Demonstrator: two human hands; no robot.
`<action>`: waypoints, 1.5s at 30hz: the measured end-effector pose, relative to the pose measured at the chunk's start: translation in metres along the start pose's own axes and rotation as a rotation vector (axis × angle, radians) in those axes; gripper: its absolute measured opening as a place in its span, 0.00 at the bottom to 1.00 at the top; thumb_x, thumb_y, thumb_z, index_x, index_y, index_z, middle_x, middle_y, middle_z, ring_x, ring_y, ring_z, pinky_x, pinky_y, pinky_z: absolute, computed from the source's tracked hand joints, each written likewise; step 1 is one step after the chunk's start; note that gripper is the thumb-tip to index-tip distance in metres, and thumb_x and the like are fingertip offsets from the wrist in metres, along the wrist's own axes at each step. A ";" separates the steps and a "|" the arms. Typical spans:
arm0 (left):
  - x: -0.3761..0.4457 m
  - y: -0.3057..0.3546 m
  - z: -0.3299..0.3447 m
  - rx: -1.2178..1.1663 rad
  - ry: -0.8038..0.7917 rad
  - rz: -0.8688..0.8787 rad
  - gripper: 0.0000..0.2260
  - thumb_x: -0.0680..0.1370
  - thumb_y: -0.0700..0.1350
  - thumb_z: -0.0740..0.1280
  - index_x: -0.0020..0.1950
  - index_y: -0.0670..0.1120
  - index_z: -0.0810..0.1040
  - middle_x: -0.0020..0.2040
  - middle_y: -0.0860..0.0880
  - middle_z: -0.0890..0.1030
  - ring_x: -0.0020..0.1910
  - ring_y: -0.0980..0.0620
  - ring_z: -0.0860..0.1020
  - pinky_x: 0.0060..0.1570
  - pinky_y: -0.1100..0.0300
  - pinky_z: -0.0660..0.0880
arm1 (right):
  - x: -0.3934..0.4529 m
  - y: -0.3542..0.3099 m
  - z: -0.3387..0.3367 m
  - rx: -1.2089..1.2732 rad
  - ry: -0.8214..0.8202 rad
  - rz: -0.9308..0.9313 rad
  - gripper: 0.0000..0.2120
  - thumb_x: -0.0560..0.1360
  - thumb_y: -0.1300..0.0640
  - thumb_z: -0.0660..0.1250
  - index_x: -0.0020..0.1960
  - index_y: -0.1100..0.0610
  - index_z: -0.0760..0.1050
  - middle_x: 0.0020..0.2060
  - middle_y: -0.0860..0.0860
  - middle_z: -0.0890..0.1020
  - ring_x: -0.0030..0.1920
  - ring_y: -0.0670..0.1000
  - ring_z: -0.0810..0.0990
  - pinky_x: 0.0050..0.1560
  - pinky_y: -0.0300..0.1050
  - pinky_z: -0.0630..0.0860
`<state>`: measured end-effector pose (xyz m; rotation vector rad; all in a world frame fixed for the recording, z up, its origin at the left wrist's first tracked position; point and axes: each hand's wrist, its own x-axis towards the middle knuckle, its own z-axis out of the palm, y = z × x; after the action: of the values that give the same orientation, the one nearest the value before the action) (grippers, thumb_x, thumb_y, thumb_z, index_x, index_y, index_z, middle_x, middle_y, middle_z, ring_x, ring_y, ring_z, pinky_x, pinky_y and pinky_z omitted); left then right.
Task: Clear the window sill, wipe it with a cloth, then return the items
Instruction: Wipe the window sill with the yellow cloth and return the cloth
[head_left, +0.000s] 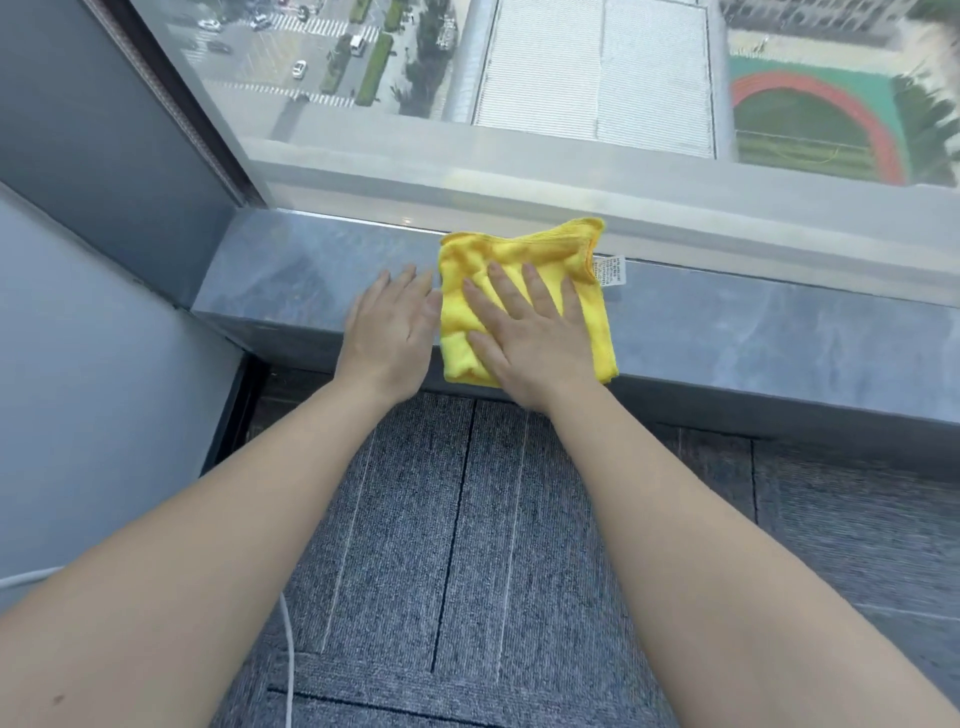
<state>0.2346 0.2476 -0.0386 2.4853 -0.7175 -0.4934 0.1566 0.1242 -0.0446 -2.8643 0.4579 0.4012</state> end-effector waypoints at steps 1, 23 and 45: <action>0.001 0.005 0.003 0.003 -0.009 0.012 0.31 0.73 0.55 0.42 0.73 0.45 0.61 0.76 0.44 0.60 0.76 0.45 0.53 0.75 0.50 0.48 | -0.004 0.008 0.000 -0.001 0.003 0.037 0.25 0.79 0.41 0.43 0.75 0.41 0.42 0.77 0.45 0.43 0.77 0.53 0.39 0.73 0.60 0.35; 0.009 0.045 0.027 0.207 -0.186 0.151 0.28 0.76 0.57 0.41 0.72 0.52 0.61 0.77 0.47 0.57 0.76 0.44 0.50 0.73 0.47 0.43 | -0.018 0.041 -0.003 0.103 0.063 0.390 0.24 0.80 0.44 0.44 0.75 0.41 0.43 0.77 0.47 0.44 0.76 0.58 0.37 0.70 0.69 0.36; -0.001 0.126 0.082 0.182 -0.092 0.165 0.28 0.77 0.56 0.44 0.74 0.46 0.57 0.77 0.45 0.54 0.77 0.46 0.49 0.75 0.50 0.46 | -0.054 0.151 -0.010 0.228 0.044 0.841 0.29 0.79 0.42 0.41 0.76 0.51 0.38 0.77 0.54 0.38 0.75 0.62 0.36 0.70 0.70 0.37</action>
<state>0.1461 0.1260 -0.0348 2.5540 -1.0371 -0.5037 0.0592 -0.0032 -0.0442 -2.3314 1.5967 0.3709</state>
